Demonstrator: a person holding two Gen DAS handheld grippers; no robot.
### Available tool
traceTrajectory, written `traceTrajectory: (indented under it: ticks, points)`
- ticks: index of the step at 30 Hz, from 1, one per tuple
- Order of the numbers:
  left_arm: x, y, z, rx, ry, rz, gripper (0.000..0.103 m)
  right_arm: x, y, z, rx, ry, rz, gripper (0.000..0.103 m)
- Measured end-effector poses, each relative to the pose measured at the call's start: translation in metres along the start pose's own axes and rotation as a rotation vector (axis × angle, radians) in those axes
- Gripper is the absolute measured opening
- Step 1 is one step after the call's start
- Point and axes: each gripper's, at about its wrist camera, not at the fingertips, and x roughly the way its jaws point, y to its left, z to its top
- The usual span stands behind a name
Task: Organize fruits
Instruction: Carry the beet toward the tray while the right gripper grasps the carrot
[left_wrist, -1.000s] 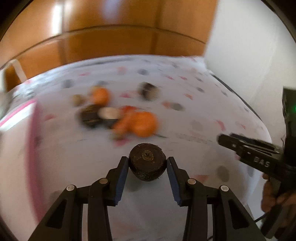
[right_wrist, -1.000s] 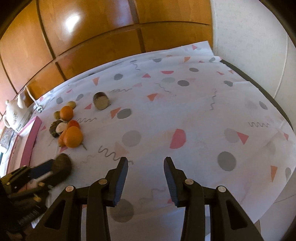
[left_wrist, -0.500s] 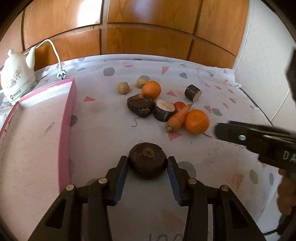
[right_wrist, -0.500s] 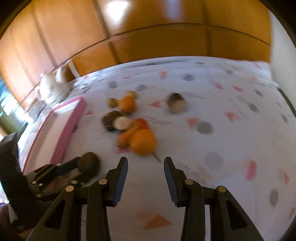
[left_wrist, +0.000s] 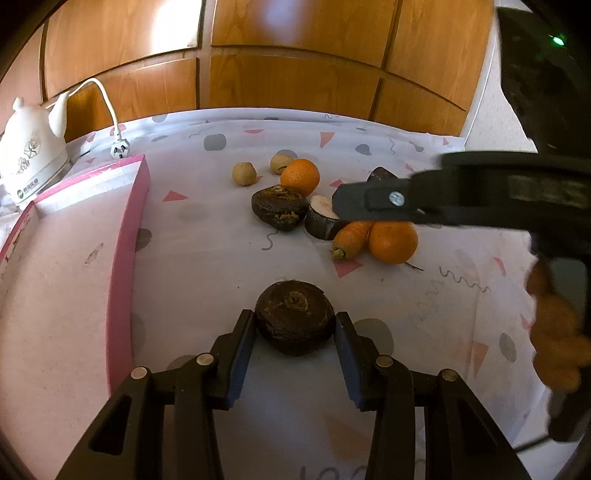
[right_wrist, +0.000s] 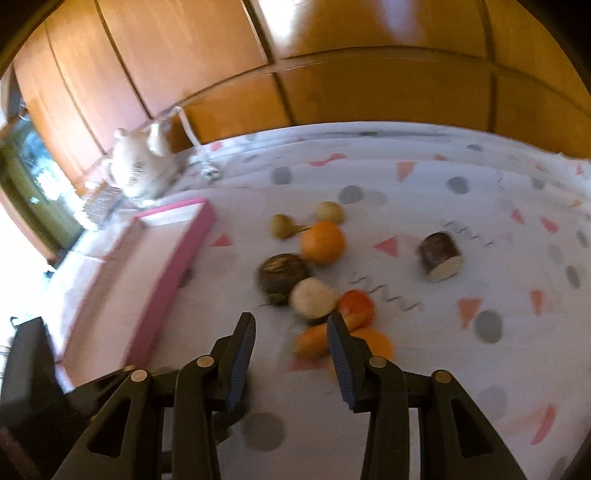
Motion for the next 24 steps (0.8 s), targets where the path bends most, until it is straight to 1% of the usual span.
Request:
traceTrajectory:
  ticks: [1, 2, 4, 6, 7, 8, 11, 14, 17, 18, 19, 21, 24]
  points:
    - [0.000, 0.000, 0.000, -0.004, 0.000, 0.000, 0.044, -0.001, 0.001, -0.003, 0.009, 0.012, 0.050, 0.041]
    - [0.000, 0.000, 0.000, -0.005, 0.000, 0.000, 0.044, -0.001, 0.003, -0.005, 0.007, 0.020, 0.069, 0.041]
    - [0.000, -0.001, 0.000, -0.006, 0.000, -0.001, 0.044, 0.005, 0.005, -0.009, -0.013, 0.053, 0.072, 0.041]
    - [0.000, 0.000, 0.000, -0.009, 0.001, -0.004, 0.044, 0.015, 0.001, -0.012, -0.011, 0.095, 0.048, 0.041]
    - [0.000, 0.000, 0.000, -0.012, 0.003, -0.006, 0.044, 0.017, -0.002, -0.014, -0.009, 0.100, 0.010, 0.040]
    - [0.000, 0.000, 0.000, -0.013, 0.003, -0.007, 0.044, 0.017, -0.007, -0.014, -0.005, 0.090, -0.026, 0.037]
    - [-0.001, 0.000, 0.000, -0.021, 0.002, -0.005, 0.044, 0.007, -0.016, -0.012, 0.010, 0.046, -0.076, 0.037]
    - [-0.001, 0.001, 0.000, -0.028, 0.004, -0.010, 0.044, 0.007, -0.012, -0.012, 0.012, 0.069, -0.086, 0.037]
    - [-0.001, 0.003, 0.000, -0.032, 0.005, -0.015, 0.044, 0.014, -0.003, -0.016, 0.009, 0.106, -0.066, 0.037]
    - [-0.001, 0.003, 0.001, -0.034, 0.006, -0.017, 0.044, 0.017, -0.002, -0.016, 0.013, 0.113, -0.080, 0.037]
    - [-0.001, 0.003, 0.000, -0.036, 0.006, -0.019, 0.044, 0.022, -0.003, -0.015, 0.032, 0.113, -0.085, 0.039]
    - [-0.002, 0.003, 0.000, -0.036, 0.005, -0.020, 0.044, 0.031, -0.012, -0.016, 0.125, 0.124, -0.107, 0.039]
    - [-0.001, 0.003, 0.000, -0.036, 0.005, -0.021, 0.044, 0.030, -0.019, -0.012, 0.214, 0.063, -0.103, 0.039]
